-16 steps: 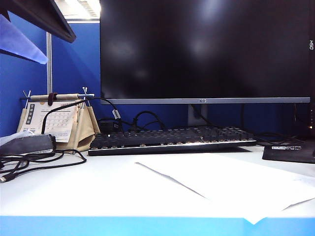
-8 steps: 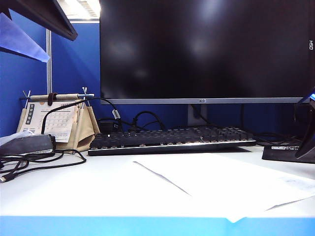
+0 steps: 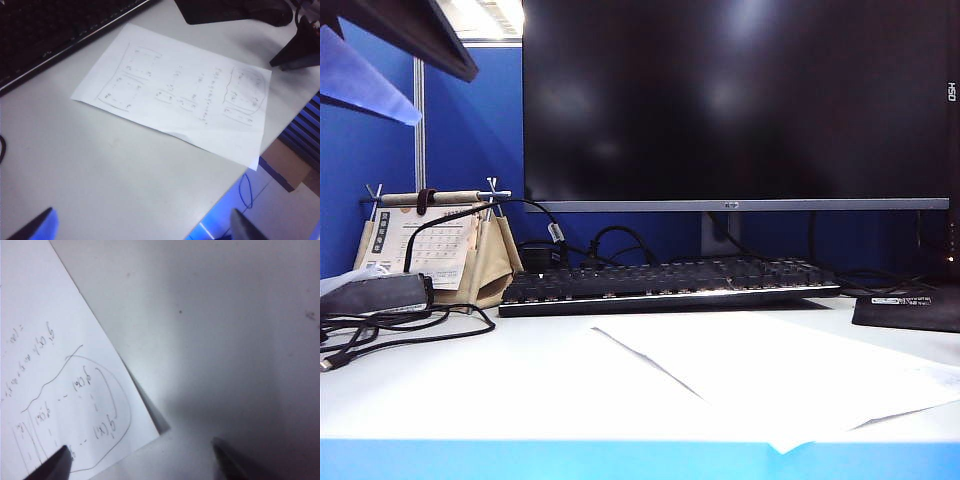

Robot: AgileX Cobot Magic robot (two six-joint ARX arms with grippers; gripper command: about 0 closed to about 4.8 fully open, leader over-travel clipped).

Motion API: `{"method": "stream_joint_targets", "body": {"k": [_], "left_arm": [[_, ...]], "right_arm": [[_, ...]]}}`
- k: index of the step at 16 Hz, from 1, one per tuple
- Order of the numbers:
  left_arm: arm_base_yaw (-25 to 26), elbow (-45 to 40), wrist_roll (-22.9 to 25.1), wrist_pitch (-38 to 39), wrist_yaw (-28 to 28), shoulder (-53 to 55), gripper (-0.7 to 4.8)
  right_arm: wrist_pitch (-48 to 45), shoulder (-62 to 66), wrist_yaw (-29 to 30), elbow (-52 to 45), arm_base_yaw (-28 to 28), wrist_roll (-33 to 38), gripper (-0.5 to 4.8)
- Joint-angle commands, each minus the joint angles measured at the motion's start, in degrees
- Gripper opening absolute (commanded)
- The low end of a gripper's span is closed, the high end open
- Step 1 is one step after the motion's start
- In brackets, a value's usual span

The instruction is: Put a wrinkled paper upside down.

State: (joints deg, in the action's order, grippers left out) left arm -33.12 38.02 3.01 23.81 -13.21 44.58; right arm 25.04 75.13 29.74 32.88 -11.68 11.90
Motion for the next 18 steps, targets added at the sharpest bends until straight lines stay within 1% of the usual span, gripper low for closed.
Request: {"method": "stream_joint_targets", "body": {"k": [1,3,6,9,12,15,16,17,18], "left_arm": [[0.0,0.4,0.2,-3.3,0.1,-0.1,4.61],[0.0,0.5,0.2,-3.4,0.2,-0.1,4.61],[0.0,0.5,0.2,-3.4,0.2,-0.1,4.61],[0.0,0.5,0.2,-3.4,0.2,-0.1,4.61],[0.0,0.5,0.0,-3.3,0.1,-0.1,4.61],[0.0,0.5,0.0,-3.3,0.1,-0.1,4.61],[0.0,0.5,0.0,-3.1,0.1,-0.1,4.61],[0.0,0.5,0.0,-1.6,0.1,-0.1,4.62],[0.0,0.5,0.0,-1.6,0.1,-0.1,4.61]], "right_arm": [[2.0,0.2,-1.1,-0.5,0.2,-0.1,3.64],[1.9,0.2,-0.7,-0.5,0.2,-0.1,3.64],[1.3,0.3,2.3,-0.5,0.5,0.1,3.64],[0.0,0.3,2.5,-0.5,0.9,0.1,3.64],[-3.3,0.3,3.3,-0.5,4.2,0.6,3.63],[-5.0,0.3,3.4,-0.5,5.7,1.9,3.63],[-6.1,0.3,2.2,-0.5,5.8,1.8,3.55],[-7.4,7.5,3.3,-0.5,5.8,1.8,3.55],[-7.8,8.5,3.7,-0.5,5.9,1.8,3.55]]}}
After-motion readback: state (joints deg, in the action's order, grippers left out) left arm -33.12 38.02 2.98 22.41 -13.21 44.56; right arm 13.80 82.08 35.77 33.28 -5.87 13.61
